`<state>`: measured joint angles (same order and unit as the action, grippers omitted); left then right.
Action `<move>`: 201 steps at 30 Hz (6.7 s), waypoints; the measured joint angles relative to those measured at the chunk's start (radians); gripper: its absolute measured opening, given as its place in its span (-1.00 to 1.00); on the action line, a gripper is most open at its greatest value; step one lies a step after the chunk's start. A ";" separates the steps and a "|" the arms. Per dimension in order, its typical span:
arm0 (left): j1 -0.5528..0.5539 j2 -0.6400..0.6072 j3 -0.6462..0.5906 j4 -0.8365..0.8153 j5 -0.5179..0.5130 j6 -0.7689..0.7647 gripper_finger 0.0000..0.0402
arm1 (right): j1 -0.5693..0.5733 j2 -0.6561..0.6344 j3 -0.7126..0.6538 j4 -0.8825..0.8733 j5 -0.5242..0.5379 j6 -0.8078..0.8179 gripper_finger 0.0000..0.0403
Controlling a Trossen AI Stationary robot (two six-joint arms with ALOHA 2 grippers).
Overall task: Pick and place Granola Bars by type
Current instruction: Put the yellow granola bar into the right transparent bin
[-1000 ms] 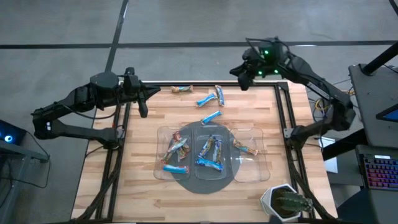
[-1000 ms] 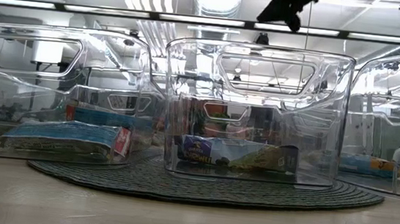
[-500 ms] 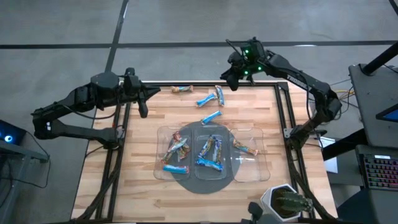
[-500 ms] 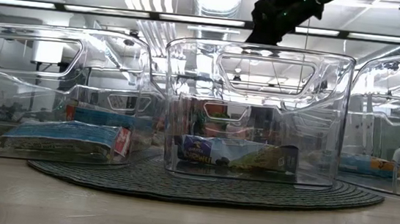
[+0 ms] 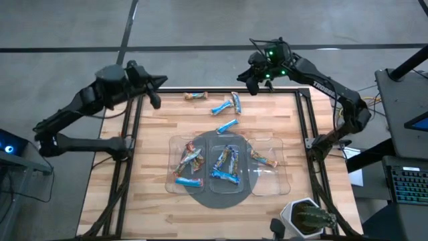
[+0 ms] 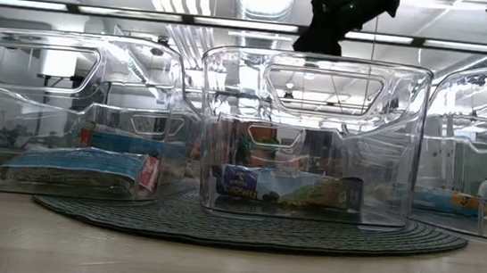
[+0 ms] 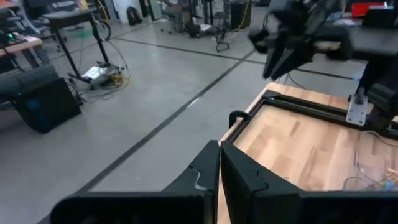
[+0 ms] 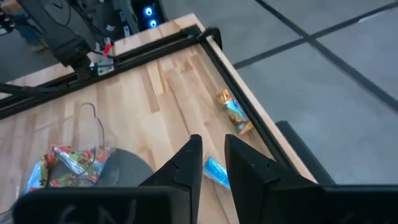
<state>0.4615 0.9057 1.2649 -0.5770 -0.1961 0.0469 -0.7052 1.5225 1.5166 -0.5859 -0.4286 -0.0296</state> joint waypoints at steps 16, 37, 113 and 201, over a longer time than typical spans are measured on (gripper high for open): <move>0.375 0.390 0.356 -0.270 0.440 0.195 -1.00 | 0.002 -0.079 0.000 -0.001 -0.029 0.037 -0.73; 0.350 0.889 0.776 -0.654 0.281 0.365 0.15 | 0.002 -0.083 0.000 -0.004 -0.029 0.047 -0.62; 0.317 1.379 0.611 -0.469 0.188 0.447 -0.55 | 0.003 -0.083 0.000 -0.008 -0.054 0.026 -0.69; -0.326 0.886 0.342 0.574 0.584 -0.231 -0.70 | 0.000 -0.442 0.001 -0.076 -0.048 0.011 -0.72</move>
<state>0.1358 1.7919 1.6073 -0.0029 0.3879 -0.1844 -0.7052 1.0809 1.5173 -0.6621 -0.4770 -0.0188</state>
